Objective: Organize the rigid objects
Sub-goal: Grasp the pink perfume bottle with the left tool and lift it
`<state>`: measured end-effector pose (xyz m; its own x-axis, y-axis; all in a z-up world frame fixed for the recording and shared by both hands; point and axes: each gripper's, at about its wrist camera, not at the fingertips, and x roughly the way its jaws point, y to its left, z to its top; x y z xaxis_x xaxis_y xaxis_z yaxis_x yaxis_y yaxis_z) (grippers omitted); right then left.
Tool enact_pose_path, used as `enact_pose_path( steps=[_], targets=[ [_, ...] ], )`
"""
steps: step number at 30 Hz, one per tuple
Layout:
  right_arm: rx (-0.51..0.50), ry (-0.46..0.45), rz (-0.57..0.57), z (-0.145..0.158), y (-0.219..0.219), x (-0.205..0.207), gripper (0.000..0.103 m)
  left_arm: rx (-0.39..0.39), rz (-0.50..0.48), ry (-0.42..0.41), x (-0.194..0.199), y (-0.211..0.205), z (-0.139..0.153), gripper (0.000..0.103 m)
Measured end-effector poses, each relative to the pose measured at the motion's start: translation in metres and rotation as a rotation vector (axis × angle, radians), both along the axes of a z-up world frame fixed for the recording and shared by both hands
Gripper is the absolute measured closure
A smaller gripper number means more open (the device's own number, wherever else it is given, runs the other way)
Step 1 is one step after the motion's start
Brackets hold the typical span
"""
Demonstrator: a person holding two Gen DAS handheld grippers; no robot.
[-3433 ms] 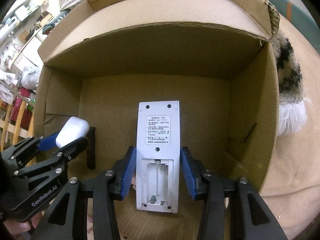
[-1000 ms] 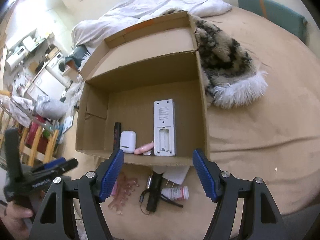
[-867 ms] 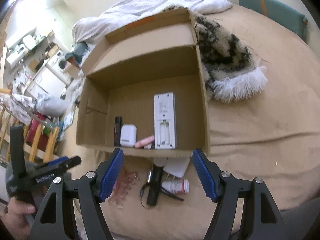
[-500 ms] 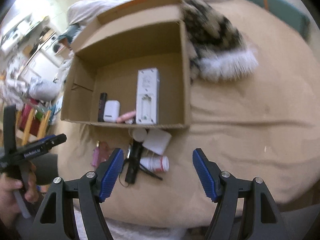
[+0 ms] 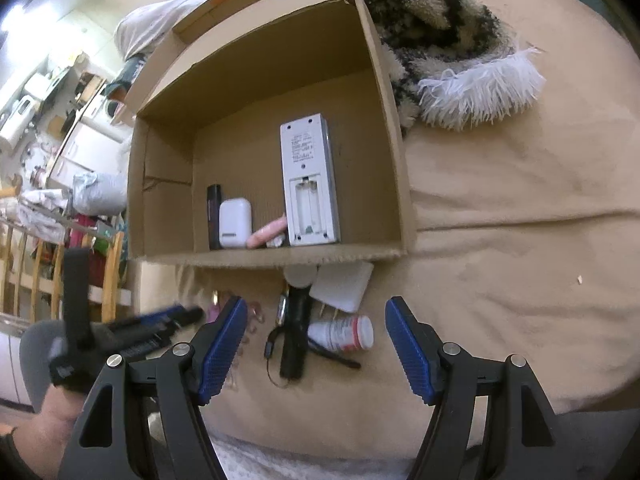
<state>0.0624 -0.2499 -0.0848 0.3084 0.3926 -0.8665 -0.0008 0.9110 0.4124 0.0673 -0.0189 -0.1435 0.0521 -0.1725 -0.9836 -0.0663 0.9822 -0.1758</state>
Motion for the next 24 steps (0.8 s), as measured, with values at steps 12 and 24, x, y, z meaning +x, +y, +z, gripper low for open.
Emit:
enact_pose_path(
  steps=[12, 24],
  targets=[
    [-0.015, 0.097, -0.008, -0.025, 0.007, 0.012, 0.028, 0.079, -0.086, -0.002, 0.004, -0.02, -0.013, 0.08],
    [-0.097, 0.219, 0.01, -0.062, 0.009, 0.021, 0.052, 0.069, 0.003, -0.026, 0.004, -0.013, 0.002, 0.08]
  ],
)
